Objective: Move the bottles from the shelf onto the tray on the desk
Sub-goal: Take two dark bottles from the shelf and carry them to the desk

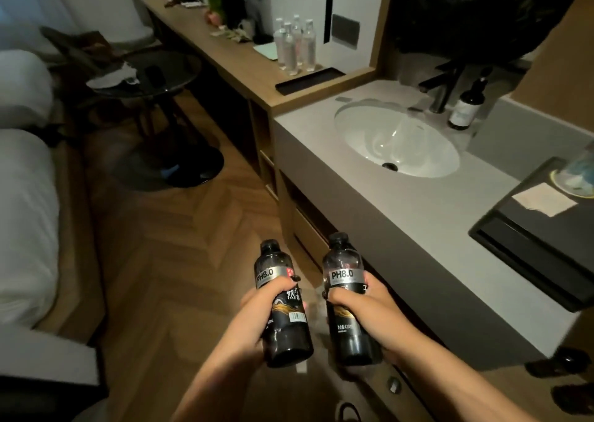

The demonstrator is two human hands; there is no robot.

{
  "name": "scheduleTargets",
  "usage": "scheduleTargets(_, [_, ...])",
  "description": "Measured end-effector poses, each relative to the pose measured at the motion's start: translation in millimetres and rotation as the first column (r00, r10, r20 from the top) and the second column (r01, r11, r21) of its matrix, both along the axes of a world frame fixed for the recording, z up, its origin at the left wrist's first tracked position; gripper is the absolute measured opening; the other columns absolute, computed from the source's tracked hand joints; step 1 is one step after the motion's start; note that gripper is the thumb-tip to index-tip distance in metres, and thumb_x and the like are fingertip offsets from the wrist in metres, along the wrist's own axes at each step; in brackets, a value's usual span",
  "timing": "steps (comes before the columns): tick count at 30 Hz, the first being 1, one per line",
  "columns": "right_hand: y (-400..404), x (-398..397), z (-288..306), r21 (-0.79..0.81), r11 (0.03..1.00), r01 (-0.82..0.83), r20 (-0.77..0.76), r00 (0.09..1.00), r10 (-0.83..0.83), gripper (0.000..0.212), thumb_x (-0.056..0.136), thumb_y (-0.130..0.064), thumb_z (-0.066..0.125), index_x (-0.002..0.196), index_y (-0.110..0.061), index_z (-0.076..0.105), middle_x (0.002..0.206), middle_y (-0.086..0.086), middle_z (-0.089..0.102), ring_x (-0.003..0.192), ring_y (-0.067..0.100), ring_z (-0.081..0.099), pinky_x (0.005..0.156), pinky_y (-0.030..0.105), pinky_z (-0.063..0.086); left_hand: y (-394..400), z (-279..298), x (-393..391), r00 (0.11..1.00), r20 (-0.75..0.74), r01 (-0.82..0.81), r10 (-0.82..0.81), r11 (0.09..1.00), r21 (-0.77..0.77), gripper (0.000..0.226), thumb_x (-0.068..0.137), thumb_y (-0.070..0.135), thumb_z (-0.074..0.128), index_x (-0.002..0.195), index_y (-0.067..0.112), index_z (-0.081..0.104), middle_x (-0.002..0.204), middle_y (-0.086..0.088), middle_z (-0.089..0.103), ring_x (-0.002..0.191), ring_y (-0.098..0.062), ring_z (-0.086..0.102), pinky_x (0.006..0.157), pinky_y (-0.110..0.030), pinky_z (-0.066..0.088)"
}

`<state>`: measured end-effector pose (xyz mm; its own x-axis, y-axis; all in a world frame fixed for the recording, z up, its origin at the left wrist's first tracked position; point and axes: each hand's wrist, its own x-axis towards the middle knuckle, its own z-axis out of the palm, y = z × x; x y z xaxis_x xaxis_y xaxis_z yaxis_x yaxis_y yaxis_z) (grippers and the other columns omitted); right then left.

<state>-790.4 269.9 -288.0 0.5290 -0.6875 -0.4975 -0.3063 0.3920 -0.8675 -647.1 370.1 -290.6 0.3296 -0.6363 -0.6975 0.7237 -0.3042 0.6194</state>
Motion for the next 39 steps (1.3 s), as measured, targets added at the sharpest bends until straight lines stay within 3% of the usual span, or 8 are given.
scheduleTargets(5, [-16,69,-3,0.043,0.995,-0.086,0.004,0.996,0.085,0.033,0.075,-0.004,0.069,0.102,-0.017,0.056,0.095,0.016,0.066,0.080,0.030,0.065,0.075,0.044,0.057,2,-8,58,0.997,0.068,-0.030,0.026,0.998,0.048,0.046,0.077,0.015,0.068,0.116,-0.005,0.057,0.085,-0.019,0.068,0.066,-0.025,0.068,0.056,-0.031,0.054])
scheduleTargets(11, [-53,151,-12,0.100,0.984,-0.144,0.050,0.989,0.140,0.034,0.079,-0.006,0.067,0.108,-0.016,0.052,0.099,0.016,0.065,0.079,0.032,0.067,0.069,0.041,0.058,-25,-14,133,0.996,0.088,-0.018,0.012,0.997,0.069,0.030,0.081,0.015,0.065,0.109,0.007,0.058,0.088,-0.016,0.069,0.066,-0.020,0.071,0.052,-0.029,0.055])
scheduleTargets(16, [-95,230,-16,0.117,0.982,-0.145,0.066,0.988,0.138,0.033,0.079,-0.005,0.066,0.108,-0.012,0.053,0.093,0.016,0.065,0.074,0.030,0.066,0.068,0.042,0.058,-65,-10,208,0.990,0.140,-0.038,0.025,0.995,0.094,0.029,0.080,0.014,0.067,0.107,0.011,0.057,0.091,-0.016,0.069,0.075,-0.025,0.071,0.061,-0.032,0.056])
scheduleTargets(21, [-133,299,-4,0.099,0.981,-0.165,0.084,0.984,0.157,0.023,0.080,-0.005,0.064,0.101,-0.009,0.055,0.086,0.016,0.062,0.074,0.032,0.062,0.061,0.037,0.055,-100,0,275,0.990,0.139,-0.033,0.018,0.994,0.104,0.030,0.079,0.013,0.068,0.106,0.008,0.058,0.087,-0.016,0.070,0.070,-0.024,0.071,0.058,-0.030,0.057])
scheduleTargets(24, [-155,335,0,0.095,0.985,-0.147,0.087,0.987,0.138,0.022,0.079,-0.009,0.065,0.100,-0.009,0.057,0.084,0.014,0.062,0.075,0.033,0.063,0.065,0.039,0.054,-120,2,314,0.990,0.136,-0.043,0.028,0.993,0.111,0.032,0.078,0.013,0.069,0.108,0.008,0.058,0.091,-0.017,0.069,0.074,-0.026,0.071,0.061,-0.032,0.057])
scheduleTargets(30, [-209,402,10,0.132,0.984,-0.117,0.087,0.991,0.106,0.037,0.076,-0.011,0.069,0.110,-0.013,0.056,0.092,0.014,0.065,0.077,0.030,0.065,0.066,0.038,0.056,-172,-1,392,0.995,0.097,-0.018,0.006,0.993,0.117,0.034,0.077,0.014,0.069,0.108,0.005,0.057,0.079,-0.016,0.072,0.075,-0.029,0.069,0.074,-0.039,0.055])
scheduleTargets(35, [-263,467,14,0.054,0.998,-0.027,0.058,0.998,0.024,0.038,0.074,-0.013,0.072,0.108,-0.021,0.055,0.101,0.017,0.066,0.085,0.034,0.066,0.072,0.040,0.055,-229,-2,465,0.993,0.086,0.069,-0.076,0.994,0.089,0.034,0.077,0.014,0.068,0.108,0.004,0.057,0.089,-0.020,0.068,0.073,-0.028,0.069,0.067,-0.036,0.056])
scheduleTargets(39, [-304,525,18,0.060,0.997,0.057,0.064,0.996,-0.061,0.031,0.077,-0.015,0.070,0.104,-0.022,0.055,0.096,0.012,0.065,0.077,0.024,0.065,0.061,0.030,0.054,-279,1,530,0.986,0.076,0.141,-0.147,0.987,0.082,0.035,0.077,0.015,0.068,0.108,0.002,0.056,0.084,-0.020,0.069,0.070,-0.028,0.067,0.062,-0.033,0.056])
